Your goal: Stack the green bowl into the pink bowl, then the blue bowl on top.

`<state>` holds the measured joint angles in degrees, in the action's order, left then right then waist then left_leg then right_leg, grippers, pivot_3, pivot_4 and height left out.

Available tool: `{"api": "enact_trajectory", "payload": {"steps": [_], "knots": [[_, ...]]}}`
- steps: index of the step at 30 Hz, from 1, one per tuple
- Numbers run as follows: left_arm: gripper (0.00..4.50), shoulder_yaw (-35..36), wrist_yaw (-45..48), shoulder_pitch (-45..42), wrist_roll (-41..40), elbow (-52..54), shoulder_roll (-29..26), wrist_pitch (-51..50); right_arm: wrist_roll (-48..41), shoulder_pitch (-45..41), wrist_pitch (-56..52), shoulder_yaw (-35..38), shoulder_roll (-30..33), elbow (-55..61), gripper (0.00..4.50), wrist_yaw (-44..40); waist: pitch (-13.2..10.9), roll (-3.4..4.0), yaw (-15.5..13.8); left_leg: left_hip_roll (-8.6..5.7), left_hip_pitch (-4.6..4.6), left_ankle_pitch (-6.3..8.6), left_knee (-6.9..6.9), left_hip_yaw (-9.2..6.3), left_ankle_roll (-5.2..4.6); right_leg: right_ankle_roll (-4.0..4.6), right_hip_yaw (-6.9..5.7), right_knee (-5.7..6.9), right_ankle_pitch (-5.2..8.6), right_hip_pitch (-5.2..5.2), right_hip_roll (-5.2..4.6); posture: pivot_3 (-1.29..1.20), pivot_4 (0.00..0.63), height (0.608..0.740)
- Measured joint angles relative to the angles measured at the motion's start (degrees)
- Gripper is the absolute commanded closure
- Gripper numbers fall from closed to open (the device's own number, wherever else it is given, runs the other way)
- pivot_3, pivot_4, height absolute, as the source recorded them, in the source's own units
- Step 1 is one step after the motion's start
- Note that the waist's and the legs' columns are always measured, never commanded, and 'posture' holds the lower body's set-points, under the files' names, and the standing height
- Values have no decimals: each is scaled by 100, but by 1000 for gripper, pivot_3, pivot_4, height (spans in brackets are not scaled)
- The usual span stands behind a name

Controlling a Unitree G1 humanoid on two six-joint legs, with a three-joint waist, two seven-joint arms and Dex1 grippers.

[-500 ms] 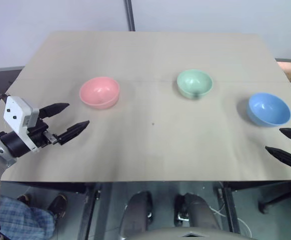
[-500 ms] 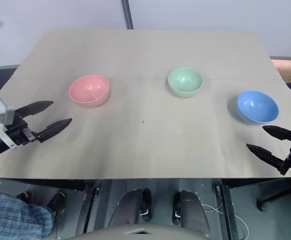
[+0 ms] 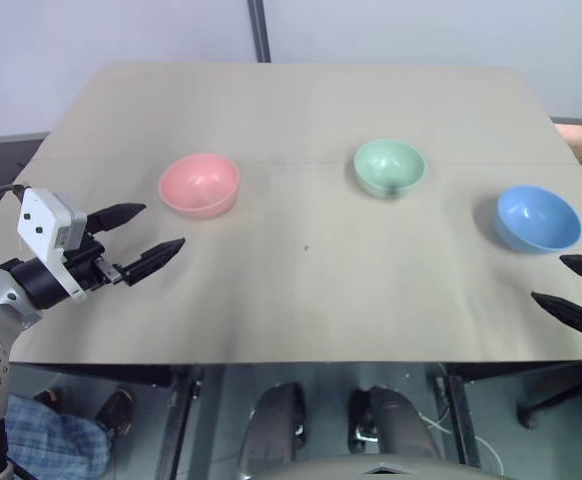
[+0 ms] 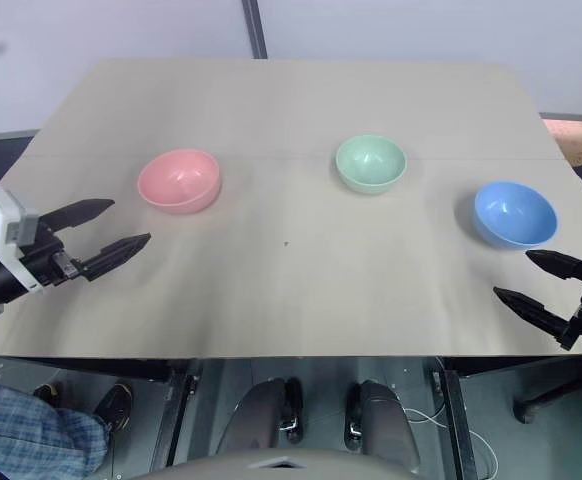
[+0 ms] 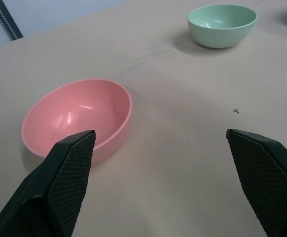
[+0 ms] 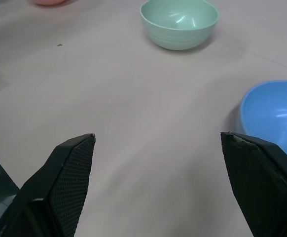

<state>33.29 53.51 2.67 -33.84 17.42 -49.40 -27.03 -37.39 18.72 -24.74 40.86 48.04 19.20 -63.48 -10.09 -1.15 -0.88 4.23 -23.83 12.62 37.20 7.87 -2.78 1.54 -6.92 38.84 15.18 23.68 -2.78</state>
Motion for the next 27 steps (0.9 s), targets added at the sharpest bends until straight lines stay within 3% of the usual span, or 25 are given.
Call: {"api": "enact_trajectory", "payload": {"steps": [11, 15, 18, 27], "knots": [[0, -39, -26, -55, 31, -21, -1, -1, -13, 0, 45, -1, -27, 2, 83, 8, 0, 0, 0, 0, 0, 0, 0, 0, 0, 0, 0, 0, 0, 0, 0, 0, 150, 740], [0, -422, -387, -604, 299, -309, -102, -116, -97, -96, 36, -79, -109, 157, 83, 117, 1, 1, -12, -1, 2, -1, 2, -1, 0, -1, 0, 3, -1, -2, 1, 0, 150, 740], [0, -1118, -669, -1053, 1094, -903, -288, 135, -215, -224, -11, -189, -133, 352, 83, 242, 3, 4, -10, -2, 2, -1, 2, 1, -1, -1, 0, 3, -1, -2, 2, 0, 150, 740], [0, -2544, -873, -2298, 2338, -2361, -43, 1185, -771, -754, -351, -480, -145, 1253, 83, 866, 0, -3, -3, -2, -3, -1, 2, 2, 0, -1, 0, 2, -2, 0, 4, 0, 150, 740]]}}
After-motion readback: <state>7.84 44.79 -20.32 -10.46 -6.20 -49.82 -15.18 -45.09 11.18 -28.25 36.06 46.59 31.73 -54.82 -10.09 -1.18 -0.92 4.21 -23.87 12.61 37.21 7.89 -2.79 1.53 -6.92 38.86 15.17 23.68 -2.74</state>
